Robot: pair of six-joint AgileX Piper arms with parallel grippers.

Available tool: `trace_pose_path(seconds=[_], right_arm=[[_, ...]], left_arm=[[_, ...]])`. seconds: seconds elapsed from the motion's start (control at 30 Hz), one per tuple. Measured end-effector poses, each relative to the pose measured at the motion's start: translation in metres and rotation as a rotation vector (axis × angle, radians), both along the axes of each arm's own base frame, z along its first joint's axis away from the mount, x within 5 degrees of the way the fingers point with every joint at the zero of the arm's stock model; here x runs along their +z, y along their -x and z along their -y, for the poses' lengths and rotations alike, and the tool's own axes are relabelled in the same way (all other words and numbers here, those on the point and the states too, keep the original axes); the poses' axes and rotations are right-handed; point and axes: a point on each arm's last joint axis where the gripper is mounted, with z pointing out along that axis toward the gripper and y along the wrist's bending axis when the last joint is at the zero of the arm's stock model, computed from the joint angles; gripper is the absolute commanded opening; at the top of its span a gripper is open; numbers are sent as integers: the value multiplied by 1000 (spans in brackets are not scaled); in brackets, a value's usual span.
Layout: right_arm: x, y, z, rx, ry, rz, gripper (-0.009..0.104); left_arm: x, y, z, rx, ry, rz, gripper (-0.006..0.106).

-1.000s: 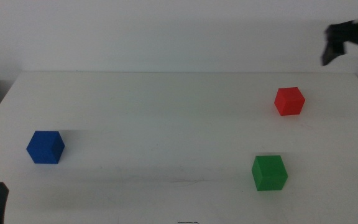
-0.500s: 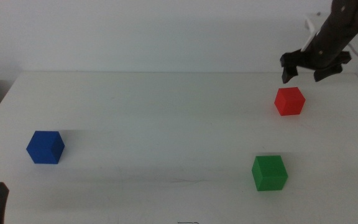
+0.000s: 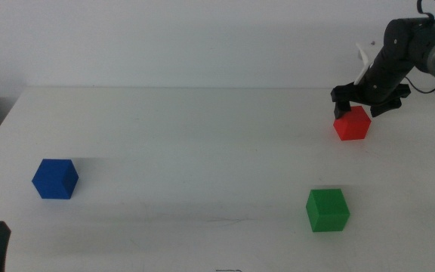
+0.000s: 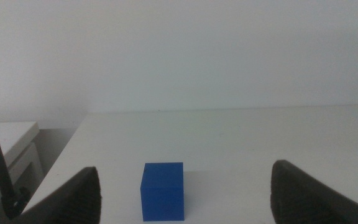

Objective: Stack red cubes first, then green, then blue cubes in a specific spot.

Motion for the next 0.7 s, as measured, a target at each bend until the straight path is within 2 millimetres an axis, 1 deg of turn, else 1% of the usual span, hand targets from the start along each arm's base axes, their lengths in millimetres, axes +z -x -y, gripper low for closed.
trace_pose_path(seconds=[0.13, 0.2, 0.23, 0.3, 0.37, 0.4, 0.47, 0.6, 0.63, 0.7], right_arm=[[-7, -1, 0, 0, 1, -13, 72], [-8, -1, 0, 0, 1, -14, 66], [-8, -1, 0, 0, 1, -14, 60], [-9, -1, -1, 1, 2, -18, 47], [-9, 0, -2, 3, 3, -30, 27], [-9, 1, -2, 5, 3, -32, 15], [-9, 1, -4, 8, 4, -41, -2], [-1, 8, -11, -16, -2, -78, -1], [3, 11, -13, -28, 1, -85, -1], [19, 18, -21, -65, 22, -90, -1]], left_arm=[[0, 0, 0, 0, 0, 0, 94], [0, 0, 0, 0, 0, 0, 94], [0, 0, 0, 0, 0, 0, 94], [0, 0, 0, 0, 0, 0, 94], [0, 0, 0, 0, 0, 0, 94], [0, 0, 0, 0, 0, 0, 94], [0, 0, 0, 0, 0, 0, 94], [0, 0, 0, 0, 0, 0, 94], [0, 0, 0, 0, 0, 0, 94], [0, 0, 0, 0, 0, 0, 94]])
